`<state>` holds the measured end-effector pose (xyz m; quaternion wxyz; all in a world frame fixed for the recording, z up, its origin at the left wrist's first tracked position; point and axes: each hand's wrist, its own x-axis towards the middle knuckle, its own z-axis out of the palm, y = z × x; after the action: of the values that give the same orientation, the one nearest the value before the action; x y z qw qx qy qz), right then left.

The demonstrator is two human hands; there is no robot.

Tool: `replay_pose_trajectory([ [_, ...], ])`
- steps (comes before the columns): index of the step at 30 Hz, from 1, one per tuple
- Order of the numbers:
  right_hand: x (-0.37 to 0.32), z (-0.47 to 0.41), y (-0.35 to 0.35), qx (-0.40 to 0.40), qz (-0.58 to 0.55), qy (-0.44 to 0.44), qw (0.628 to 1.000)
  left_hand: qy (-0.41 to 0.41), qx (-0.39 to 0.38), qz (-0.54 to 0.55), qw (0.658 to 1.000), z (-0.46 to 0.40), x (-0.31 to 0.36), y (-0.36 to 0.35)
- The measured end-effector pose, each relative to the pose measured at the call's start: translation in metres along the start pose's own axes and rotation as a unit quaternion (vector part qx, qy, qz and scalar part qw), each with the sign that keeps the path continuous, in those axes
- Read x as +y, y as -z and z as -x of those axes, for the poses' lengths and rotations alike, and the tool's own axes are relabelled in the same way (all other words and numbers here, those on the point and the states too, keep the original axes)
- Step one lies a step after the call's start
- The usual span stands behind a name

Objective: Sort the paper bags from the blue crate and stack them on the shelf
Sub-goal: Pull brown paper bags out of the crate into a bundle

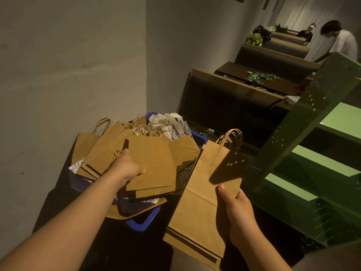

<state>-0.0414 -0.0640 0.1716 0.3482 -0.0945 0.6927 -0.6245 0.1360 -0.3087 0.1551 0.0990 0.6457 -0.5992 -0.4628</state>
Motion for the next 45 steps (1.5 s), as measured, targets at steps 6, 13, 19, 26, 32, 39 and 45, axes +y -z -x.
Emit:
replay_pose_trajectory([
  [6,0.0,0.003,0.003,-0.003,-0.012,0.005,1.0,0.048,-0.092,0.166,0.981,-0.005,-0.001,0.005],
  [13,-0.008,0.009,0.001,-0.023,-0.068,-0.008,0.997,0.041,-0.137,0.245,0.959,0.005,-0.005,0.003],
  [19,-0.017,0.013,-0.002,-0.052,-0.085,0.016,0.995,0.038,-0.106,0.337,0.935,0.015,-0.009,-0.003],
  [26,-0.023,0.016,-0.005,-0.057,-0.073,0.031,0.995,-0.068,-0.156,0.261,0.95,0.057,0.004,-0.009],
  [32,-0.03,0.02,-0.007,-0.07,-0.068,0.052,0.994,-0.133,-0.184,0.212,0.95,0.083,0.005,-0.032],
  [39,-0.028,0.024,-0.003,-0.087,-0.044,0.066,0.993,-0.102,-0.23,0.269,0.93,0.093,-0.005,-0.064],
  [45,-0.026,0.027,-0.002,-0.085,-0.019,0.068,0.994,-0.107,-0.2,0.306,0.925,0.115,-0.002,-0.072],
])
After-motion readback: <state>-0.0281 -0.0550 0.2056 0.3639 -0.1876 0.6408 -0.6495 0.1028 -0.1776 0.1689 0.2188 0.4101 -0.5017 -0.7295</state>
